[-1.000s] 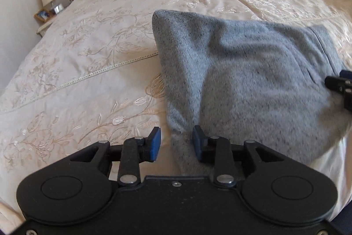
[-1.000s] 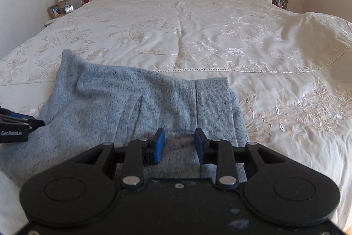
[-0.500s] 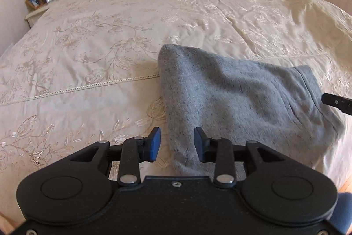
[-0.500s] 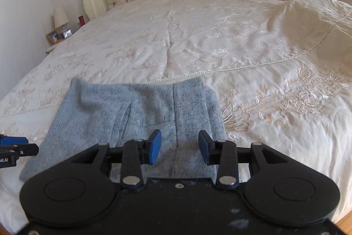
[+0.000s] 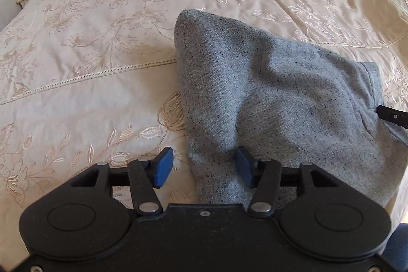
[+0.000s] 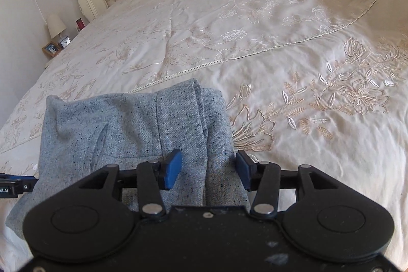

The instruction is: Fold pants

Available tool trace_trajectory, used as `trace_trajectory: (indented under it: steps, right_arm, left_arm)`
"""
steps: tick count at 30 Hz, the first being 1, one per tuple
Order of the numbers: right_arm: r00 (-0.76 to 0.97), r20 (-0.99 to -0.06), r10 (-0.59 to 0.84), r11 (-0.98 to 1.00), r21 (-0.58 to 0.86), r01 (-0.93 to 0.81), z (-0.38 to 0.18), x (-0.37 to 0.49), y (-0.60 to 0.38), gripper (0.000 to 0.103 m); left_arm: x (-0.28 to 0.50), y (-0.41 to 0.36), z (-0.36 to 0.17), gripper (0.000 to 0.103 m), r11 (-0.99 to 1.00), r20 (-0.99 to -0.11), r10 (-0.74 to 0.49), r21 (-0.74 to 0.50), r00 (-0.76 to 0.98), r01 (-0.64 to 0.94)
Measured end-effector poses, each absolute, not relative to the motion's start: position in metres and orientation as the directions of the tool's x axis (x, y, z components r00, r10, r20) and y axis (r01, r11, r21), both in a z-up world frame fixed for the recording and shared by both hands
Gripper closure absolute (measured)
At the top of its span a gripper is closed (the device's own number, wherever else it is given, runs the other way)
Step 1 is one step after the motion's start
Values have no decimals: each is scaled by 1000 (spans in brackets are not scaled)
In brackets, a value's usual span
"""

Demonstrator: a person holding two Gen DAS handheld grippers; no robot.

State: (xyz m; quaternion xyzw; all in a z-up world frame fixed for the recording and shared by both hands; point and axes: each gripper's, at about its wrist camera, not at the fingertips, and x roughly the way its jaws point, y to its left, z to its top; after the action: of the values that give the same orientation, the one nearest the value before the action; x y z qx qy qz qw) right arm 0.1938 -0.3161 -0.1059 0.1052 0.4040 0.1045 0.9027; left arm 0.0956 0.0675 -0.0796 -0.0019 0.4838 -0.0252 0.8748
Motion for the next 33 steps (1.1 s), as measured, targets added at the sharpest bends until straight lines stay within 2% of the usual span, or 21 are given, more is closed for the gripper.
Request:
trace_trajectory:
  steps: [6, 10, 12, 13, 14, 16, 17, 22, 28, 33]
  right_arm:
    - [619, -686, 383, 904, 415, -100, -117, 203, -338, 48]
    - [599, -658, 456, 857, 506, -98, -124, 210, -350, 46]
    - [601, -651, 464, 854, 509, -107, -123, 208, -351, 49]
    - [603, -651, 462, 858, 500, -117, -122, 206, -349, 51]
    - [607, -651, 457, 863, 489, -126, -120, 205, -346, 55]
    - [615, -641, 459, 867, 474, -153, -114, 200, -340, 79]
    - [625, -640, 446, 877, 453, -162, -109, 197, -335, 81]
    - [677, -631, 379, 918, 351, -187, -86, 188, -320, 88]
    - [718, -593, 364, 926, 312, -212, -56, 182, -305, 89]
    - [725, -561, 400, 912, 322, -254, -35, 195, -284, 90]
  left_arm:
    - [107, 71, -88, 35, 998, -847, -55, -42, 529, 37]
    - [114, 81, -90, 35, 993, -858, -100, -115, 504, 3]
    - [116, 82, -90, 40, 990, -860, -125, -139, 495, 8]
    - [117, 82, -88, 54, 986, -857, -157, -165, 491, 29]
    - [118, 81, -86, 74, 979, -853, -196, -195, 484, 53]
    - [115, 76, -77, 89, 982, -844, -184, -184, 504, 51]
    - [113, 73, -72, 91, 985, -836, -165, -162, 523, 52]
    - [95, 60, -45, 93, 995, -763, -99, -55, 639, 89]
    - [93, 72, -22, 93, 994, -720, -107, -62, 686, 90]
    - [95, 92, -5, 93, 999, -658, -16, 11, 752, 31]
